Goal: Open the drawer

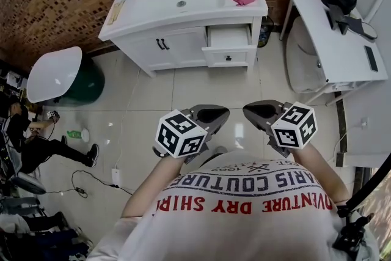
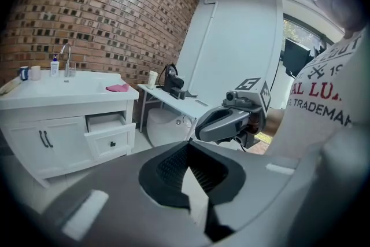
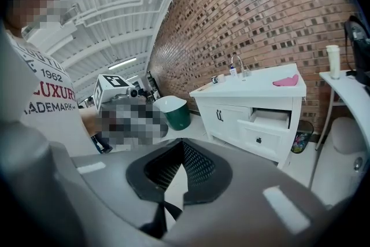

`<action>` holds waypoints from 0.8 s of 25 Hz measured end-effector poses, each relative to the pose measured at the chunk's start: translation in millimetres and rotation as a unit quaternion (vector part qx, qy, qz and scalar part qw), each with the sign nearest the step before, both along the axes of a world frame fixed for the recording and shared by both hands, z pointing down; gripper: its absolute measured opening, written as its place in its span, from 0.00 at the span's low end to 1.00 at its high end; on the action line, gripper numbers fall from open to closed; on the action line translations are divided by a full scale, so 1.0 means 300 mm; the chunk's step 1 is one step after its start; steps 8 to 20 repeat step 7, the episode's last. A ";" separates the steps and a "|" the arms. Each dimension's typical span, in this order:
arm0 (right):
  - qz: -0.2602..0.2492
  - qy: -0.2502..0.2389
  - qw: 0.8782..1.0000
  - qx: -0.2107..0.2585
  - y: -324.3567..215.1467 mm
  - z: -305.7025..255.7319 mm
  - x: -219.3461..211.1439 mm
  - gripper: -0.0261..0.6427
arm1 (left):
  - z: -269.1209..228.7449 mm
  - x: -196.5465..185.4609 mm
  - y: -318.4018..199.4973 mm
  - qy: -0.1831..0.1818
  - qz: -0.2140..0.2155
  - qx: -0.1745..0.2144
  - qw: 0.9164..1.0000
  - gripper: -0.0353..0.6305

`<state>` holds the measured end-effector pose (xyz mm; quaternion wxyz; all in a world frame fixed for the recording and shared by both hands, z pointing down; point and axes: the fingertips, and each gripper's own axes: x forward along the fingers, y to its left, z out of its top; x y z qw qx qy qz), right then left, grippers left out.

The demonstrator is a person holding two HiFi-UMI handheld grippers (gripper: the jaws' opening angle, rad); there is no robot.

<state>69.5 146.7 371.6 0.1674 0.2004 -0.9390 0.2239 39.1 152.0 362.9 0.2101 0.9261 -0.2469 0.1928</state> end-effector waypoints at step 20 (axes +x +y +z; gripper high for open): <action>0.011 0.001 1.000 0.001 -0.003 0.008 -0.003 0.05 | 0.011 -0.005 0.007 0.000 0.005 0.001 1.000 0.05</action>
